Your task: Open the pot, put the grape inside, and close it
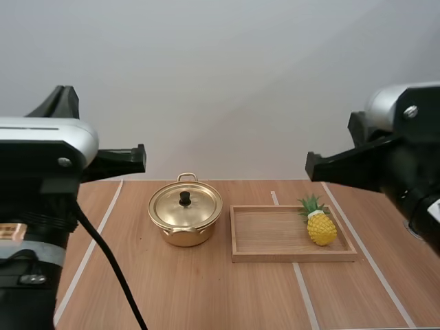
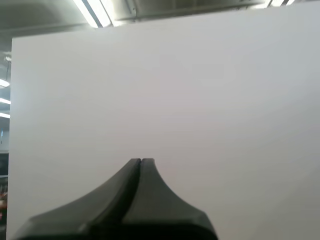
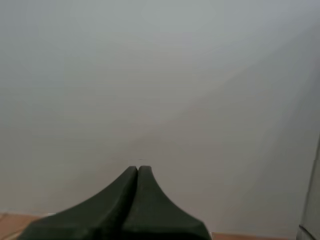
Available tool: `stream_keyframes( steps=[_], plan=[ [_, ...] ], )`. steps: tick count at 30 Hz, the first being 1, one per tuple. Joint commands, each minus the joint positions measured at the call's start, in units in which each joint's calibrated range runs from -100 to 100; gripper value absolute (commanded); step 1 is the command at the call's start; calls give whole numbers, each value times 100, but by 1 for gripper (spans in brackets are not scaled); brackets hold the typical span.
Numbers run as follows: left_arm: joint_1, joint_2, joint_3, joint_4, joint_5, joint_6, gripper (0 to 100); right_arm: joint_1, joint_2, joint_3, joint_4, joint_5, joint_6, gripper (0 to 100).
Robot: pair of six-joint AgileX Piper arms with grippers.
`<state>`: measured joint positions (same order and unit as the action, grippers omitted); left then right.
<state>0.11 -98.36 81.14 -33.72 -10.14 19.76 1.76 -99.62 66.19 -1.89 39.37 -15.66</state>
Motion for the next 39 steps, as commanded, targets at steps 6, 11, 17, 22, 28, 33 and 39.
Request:
stream_keyframes(
  steps=[6, 11, 17, 22, 28, 33, 39],
  plan=[
    [-12, 67, 996, 8, 386, 8, 0, -25, -38, 1440, -353, -848, -14, 0],
    [-12, 67, 1394, 8, 1121, 8, 0, -25, -38, 1892, -441, -832, -14, 0],
    [-11, 67, 1886, 19, 1249, 27, 0, -25, -38, 2583, -442, -1099, -14, 0],
    [-11, 67, 1886, 180, 1988, 82, 0, -25, -38, 2962, -429, -1082, -14, 0],
    [-11, 67, 1886, 180, 2882, 39, 0, -25, -38, 3108, -287, -195, -6, 0],
    [-11, 67, 1886, 288, 3593, 39, 0, -25, -38, 3108, -286, -211, 4, 0],
    [-11, 67, 1886, 609, 4015, -29, 0, -25, -38, 3108, -312, -210, 4, 0]
  ],
)
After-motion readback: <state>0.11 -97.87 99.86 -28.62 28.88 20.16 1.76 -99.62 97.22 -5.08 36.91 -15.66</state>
